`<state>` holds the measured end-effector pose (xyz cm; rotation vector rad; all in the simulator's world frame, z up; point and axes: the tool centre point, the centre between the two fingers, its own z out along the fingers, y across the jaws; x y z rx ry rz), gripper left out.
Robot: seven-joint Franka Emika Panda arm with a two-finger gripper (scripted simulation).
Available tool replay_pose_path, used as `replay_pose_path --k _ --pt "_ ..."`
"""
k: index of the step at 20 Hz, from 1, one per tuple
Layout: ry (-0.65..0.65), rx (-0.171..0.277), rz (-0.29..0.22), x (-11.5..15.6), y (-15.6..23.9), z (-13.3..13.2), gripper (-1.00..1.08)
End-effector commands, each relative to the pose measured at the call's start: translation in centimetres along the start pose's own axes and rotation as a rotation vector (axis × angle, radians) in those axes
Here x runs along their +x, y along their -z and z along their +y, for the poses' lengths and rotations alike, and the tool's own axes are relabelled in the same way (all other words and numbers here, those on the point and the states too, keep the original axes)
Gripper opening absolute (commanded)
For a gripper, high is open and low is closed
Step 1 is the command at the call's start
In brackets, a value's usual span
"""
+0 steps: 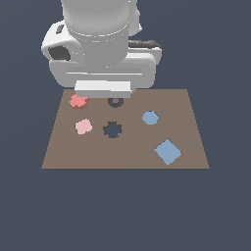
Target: Insert a designated object into the corresponding slot on a board.
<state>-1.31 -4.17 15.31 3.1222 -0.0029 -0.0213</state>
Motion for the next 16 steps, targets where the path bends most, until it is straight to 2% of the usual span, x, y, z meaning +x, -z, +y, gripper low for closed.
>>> replay_pose_path --k 1,9,16 --pt "0.028 0.000 0.001 -0.5 -0.4 0.4 1.00" --pt "0.164 0.003 0.005 -2.5 -2.4 2.3 1.00" --pt "0.332 0.006 0.010 -4.5 -4.8 5.0 1.00"
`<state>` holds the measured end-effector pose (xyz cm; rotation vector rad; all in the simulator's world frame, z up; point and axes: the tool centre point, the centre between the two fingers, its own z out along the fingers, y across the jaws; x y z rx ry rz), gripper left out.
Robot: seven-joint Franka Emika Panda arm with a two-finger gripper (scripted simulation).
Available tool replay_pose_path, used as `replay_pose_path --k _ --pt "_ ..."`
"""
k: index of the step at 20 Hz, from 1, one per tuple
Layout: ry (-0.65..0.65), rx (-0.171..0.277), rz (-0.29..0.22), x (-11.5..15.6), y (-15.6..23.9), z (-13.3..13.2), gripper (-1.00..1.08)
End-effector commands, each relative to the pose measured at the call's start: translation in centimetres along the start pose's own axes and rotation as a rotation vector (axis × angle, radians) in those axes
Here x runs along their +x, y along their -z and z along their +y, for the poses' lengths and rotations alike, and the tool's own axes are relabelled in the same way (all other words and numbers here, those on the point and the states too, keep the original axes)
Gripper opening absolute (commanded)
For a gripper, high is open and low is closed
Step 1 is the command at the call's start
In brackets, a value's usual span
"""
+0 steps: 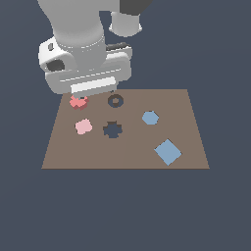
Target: Insert a designated object into the corresponding slot on a board.
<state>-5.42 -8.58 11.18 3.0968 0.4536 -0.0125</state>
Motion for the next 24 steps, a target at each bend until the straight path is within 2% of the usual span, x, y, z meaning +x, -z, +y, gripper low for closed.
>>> replay_pose_path --k 1,12,24 --pt "0.066 0.001 0.002 -1.1 -1.0 0.9 1.00" --pt "0.296 0.006 0.009 -4.0 -4.4 4.6 1.00" --pt "0.415 0.008 0.012 -5.0 -6.2 6.8 1.00"
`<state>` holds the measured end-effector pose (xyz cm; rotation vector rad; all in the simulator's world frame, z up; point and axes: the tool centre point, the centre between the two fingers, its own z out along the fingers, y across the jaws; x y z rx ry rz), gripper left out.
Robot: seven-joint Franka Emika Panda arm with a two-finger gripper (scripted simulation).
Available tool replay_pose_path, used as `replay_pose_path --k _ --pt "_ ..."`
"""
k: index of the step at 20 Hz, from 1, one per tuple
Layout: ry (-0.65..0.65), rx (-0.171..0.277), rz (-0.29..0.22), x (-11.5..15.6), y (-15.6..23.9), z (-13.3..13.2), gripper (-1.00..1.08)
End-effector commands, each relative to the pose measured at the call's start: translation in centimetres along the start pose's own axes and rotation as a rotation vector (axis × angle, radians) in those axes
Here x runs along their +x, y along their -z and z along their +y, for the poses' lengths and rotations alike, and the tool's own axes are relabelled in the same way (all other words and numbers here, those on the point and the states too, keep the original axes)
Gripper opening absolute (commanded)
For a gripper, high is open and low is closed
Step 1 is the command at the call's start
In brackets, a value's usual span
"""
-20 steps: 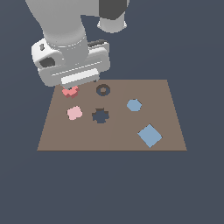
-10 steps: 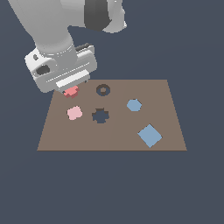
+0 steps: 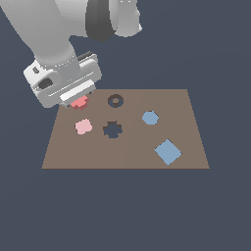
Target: Insert a designated object into the corresponding slot on a board.
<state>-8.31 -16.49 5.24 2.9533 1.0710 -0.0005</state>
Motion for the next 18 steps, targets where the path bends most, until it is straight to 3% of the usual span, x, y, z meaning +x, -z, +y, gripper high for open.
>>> replay_pose_path --k 1,16,17,18 --pt "0.014 0.000 0.001 -0.1 -0.2 0.2 1.00" --pt "0.018 0.000 0.000 -0.2 -2.2 0.3 1.00" --pt "0.018 0.000 0.000 -0.2 -2.2 0.3 -1.00" --pt "0.018 0.000 0.000 -0.2 -2.2 0.3 -1.00"
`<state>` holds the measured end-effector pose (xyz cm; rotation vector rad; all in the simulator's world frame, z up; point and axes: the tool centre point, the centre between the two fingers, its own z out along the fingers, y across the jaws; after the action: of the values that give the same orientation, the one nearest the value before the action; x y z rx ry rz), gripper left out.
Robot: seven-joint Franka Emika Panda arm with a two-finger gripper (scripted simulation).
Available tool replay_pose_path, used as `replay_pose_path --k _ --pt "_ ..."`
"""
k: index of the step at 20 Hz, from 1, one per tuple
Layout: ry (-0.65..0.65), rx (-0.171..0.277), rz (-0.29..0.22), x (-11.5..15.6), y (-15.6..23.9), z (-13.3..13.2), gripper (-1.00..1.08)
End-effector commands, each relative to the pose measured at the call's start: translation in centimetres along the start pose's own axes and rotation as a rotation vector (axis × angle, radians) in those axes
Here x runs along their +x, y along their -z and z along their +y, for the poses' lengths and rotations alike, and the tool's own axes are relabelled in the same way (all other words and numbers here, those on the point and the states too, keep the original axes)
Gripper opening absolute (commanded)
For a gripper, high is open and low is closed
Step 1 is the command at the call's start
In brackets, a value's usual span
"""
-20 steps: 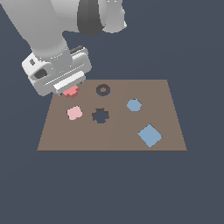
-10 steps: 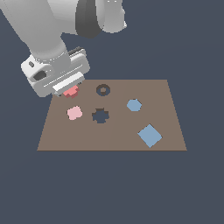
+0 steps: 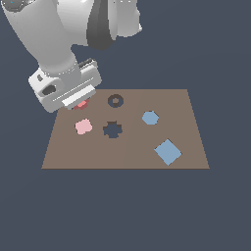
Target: Insert a designated object into the corresponding slot on a board.
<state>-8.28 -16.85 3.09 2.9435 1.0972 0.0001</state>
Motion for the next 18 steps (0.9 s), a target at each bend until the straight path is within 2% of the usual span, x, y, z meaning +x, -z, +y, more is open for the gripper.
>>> replay_pose_path --k 1,18 --pt "0.000 0.000 0.000 0.01 -0.10 -0.02 -1.00" --pt "0.017 0.000 0.000 0.29 0.26 0.10 -1.00"
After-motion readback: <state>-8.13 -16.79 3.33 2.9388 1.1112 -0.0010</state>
